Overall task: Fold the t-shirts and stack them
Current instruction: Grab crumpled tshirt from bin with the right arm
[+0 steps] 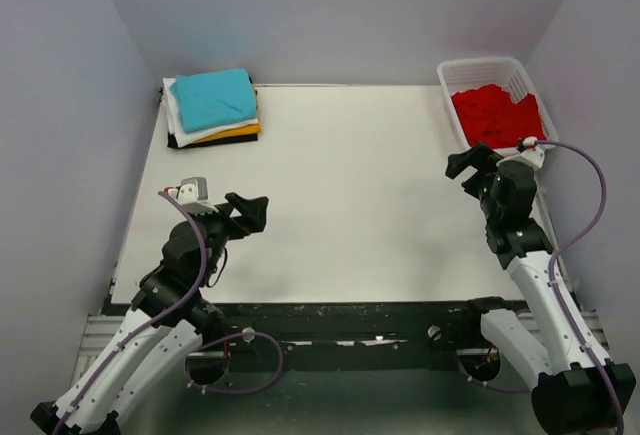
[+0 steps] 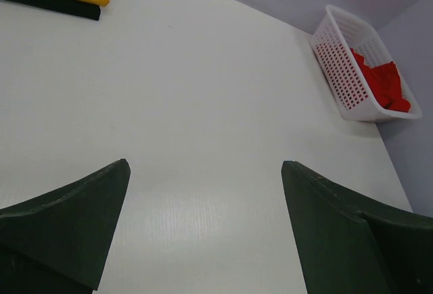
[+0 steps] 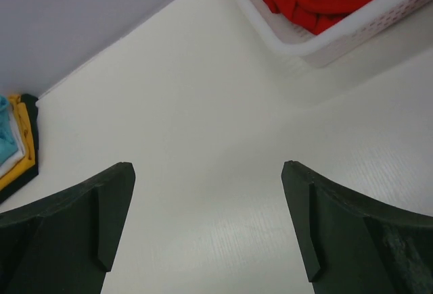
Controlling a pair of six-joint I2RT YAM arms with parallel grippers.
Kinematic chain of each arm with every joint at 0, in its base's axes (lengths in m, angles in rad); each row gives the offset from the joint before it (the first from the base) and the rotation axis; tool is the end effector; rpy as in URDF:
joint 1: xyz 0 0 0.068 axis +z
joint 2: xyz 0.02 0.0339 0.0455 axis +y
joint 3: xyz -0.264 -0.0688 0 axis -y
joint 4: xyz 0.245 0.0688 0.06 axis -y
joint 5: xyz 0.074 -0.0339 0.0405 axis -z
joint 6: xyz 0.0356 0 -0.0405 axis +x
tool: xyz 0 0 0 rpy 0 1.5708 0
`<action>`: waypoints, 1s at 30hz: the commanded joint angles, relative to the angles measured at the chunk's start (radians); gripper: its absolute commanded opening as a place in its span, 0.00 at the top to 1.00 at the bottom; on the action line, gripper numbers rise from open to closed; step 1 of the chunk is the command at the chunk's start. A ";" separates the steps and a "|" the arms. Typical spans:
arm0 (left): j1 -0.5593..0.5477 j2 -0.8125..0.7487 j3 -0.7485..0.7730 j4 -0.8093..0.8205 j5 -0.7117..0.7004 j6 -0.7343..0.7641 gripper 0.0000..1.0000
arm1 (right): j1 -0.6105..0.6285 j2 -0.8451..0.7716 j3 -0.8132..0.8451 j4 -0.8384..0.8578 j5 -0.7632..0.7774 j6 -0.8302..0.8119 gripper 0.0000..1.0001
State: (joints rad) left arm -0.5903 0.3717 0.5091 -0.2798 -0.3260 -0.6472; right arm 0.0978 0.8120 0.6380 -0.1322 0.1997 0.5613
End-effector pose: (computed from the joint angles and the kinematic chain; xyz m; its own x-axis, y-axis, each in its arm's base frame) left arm 0.1020 -0.0546 0.2871 -0.2532 -0.5179 -0.8171 0.1395 0.8163 -0.5606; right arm 0.1936 0.0119 0.2889 -0.2047 0.5041 -0.8390 0.2380 0.8571 0.4569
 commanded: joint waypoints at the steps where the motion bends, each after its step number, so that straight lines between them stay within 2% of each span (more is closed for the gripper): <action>1: 0.001 0.001 0.015 0.015 -0.034 0.015 0.01 | -0.003 0.017 0.118 0.009 0.060 -0.072 0.00; 4: 0.001 0.019 0.012 0.034 -0.052 0.021 0.02 | -0.002 0.088 0.187 0.064 0.050 -0.163 0.00; 6: 0.002 0.034 0.006 0.071 -0.059 0.015 0.01 | -0.002 0.203 0.276 0.067 0.039 -0.228 0.00; 10: 0.001 0.075 -0.008 0.146 -0.043 0.033 0.01 | -0.004 0.527 0.585 -0.104 0.259 -0.198 0.00; 13: 0.004 0.110 0.001 0.139 -0.051 0.045 0.02 | -0.025 0.743 0.770 -0.118 0.304 -0.229 0.00; 17: 0.007 0.144 0.025 0.100 -0.098 0.051 0.01 | -0.092 1.005 0.991 -0.159 0.237 -0.201 0.00; 20: 0.010 0.143 0.021 0.089 -0.112 0.055 0.01 | -0.132 1.174 1.184 -0.243 0.283 -0.175 0.00; 27: 0.011 0.116 -0.013 0.119 -0.105 0.063 0.01 | -0.237 1.499 1.497 -0.341 0.159 -0.116 0.00; 30: 0.011 0.120 -0.021 0.132 -0.103 0.066 0.01 | -0.241 1.600 1.570 -0.341 0.159 -0.126 0.00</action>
State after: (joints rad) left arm -0.5838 0.4938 0.5083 -0.1783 -0.4068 -0.5983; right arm -0.1238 2.3127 2.1117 -0.4007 0.3965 0.4187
